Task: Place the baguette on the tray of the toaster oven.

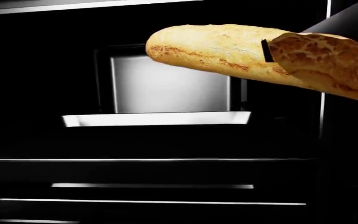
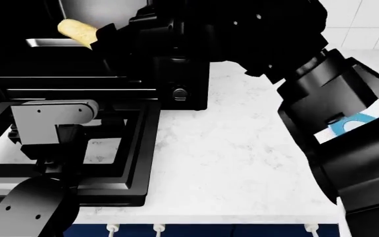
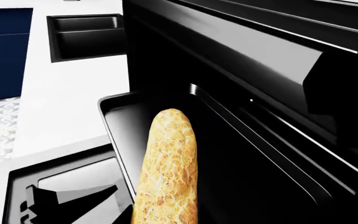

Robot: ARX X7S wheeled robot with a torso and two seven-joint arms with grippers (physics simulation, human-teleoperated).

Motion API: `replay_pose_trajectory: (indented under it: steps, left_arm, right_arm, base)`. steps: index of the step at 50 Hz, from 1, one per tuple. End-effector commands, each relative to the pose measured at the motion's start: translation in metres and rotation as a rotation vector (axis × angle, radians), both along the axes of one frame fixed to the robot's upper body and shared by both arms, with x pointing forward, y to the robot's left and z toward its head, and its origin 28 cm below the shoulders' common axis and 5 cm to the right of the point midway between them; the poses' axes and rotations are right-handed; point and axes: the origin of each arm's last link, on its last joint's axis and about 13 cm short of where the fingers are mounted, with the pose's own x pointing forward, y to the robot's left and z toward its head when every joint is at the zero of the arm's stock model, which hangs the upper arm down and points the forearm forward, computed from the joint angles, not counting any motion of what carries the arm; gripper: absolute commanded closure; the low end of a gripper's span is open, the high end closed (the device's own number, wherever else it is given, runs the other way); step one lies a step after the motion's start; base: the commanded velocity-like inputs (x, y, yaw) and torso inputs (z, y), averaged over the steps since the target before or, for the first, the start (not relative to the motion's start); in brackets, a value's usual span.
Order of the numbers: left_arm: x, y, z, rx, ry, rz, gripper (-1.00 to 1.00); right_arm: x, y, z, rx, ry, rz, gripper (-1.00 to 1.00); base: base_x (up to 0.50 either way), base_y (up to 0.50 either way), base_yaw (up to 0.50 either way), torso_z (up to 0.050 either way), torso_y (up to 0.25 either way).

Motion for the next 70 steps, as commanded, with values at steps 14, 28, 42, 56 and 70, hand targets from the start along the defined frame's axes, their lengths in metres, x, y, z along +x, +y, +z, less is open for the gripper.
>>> replay_pose_trajectory:
  steps: [14,28,42,56,70]
  left_arm:
    - [-0.004,-0.002,-0.033,-0.030,0.189,-0.060,-1.00]
    - [-0.003,-0.001,-0.035,-0.030,0.194,-0.058,-1.00]
    - [-0.003,-0.001,-0.036,-0.033,0.195,-0.060,-1.00]
    - [-0.003,-0.001,-0.036,-0.035,0.198,-0.059,-1.00]
    - [-0.004,-0.002,-0.035,-0.035,0.198,-0.062,-1.00]
  right_arm:
    - [0.013,0.014,0.005,0.025,-0.075,0.038,1.00]
    - [0.019,0.013,-0.004,0.076,-0.073,0.019,1.00]
    - [0.024,0.011,-0.018,0.095,-0.053,-0.051,1.00]
    - [0.028,0.008,-0.026,0.109,-0.036,-0.093,1.00]
    - [0.029,0.007,-0.028,0.116,-0.019,-0.106,-1.00]
  base:
    - [0.00,0.00,0.00,-0.003,0.000]
    - [0.00,0.00,0.00,-0.004,0.000]
    - [0.00,0.00,0.00,-0.004,0.000]
    - [0.01,0.00,0.00,-0.003,0.000]
    - [0.01,0.00,0.00,-0.004,0.000]
